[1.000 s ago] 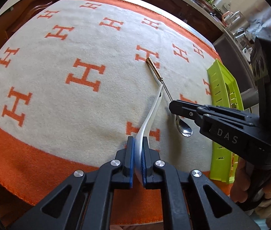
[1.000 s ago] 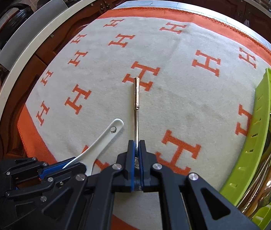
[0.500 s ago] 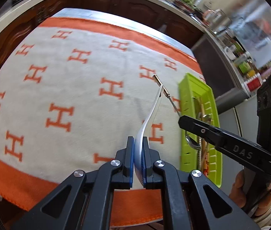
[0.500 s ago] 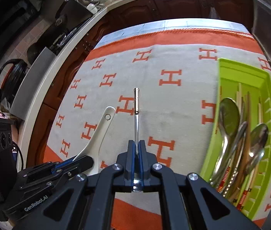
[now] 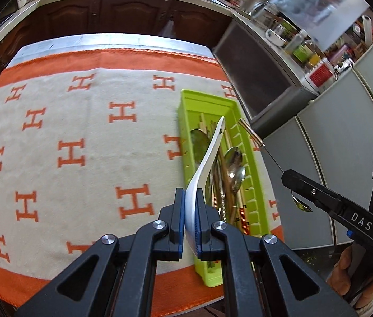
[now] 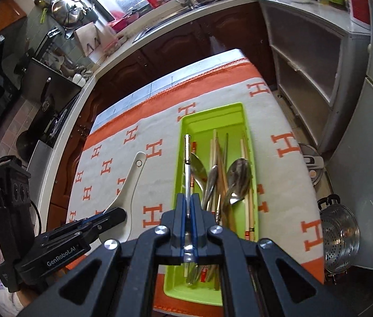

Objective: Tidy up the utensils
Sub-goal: 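Carry both spoons into the green tray and open both tools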

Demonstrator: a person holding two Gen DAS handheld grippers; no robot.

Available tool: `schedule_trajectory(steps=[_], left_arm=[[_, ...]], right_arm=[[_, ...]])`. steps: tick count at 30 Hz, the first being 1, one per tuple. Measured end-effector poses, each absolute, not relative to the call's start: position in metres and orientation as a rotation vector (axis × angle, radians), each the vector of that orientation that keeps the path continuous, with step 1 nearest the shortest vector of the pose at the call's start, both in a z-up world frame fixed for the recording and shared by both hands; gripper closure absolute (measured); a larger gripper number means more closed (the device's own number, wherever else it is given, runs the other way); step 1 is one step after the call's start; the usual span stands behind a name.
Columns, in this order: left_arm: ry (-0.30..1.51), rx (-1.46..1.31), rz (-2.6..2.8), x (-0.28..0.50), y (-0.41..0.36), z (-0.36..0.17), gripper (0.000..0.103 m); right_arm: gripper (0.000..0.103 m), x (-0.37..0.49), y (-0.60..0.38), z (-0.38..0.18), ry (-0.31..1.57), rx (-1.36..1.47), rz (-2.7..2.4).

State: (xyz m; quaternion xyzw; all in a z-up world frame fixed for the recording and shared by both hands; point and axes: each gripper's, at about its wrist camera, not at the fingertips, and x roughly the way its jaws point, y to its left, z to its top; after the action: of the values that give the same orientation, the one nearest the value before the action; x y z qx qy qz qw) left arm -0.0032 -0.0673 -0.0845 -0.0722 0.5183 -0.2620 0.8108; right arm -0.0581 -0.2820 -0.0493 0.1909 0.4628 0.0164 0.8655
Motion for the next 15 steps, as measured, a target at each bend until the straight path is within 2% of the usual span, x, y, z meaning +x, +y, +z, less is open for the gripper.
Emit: schedule_trajectory(steps=[7,15], left_arm=[[1.113,-0.103,-0.565,-0.007,-0.086,-0.077,0.099],[1.169,-0.07,-0.468,0.003,-0.092,-0.093,0.099]], right_arm=[[0.1,-0.072,-0.299,-0.046,0.933,0.421,-0.019],[0.1,-0.069,-0.299,-0.05,0.931,0.364,-0.097]])
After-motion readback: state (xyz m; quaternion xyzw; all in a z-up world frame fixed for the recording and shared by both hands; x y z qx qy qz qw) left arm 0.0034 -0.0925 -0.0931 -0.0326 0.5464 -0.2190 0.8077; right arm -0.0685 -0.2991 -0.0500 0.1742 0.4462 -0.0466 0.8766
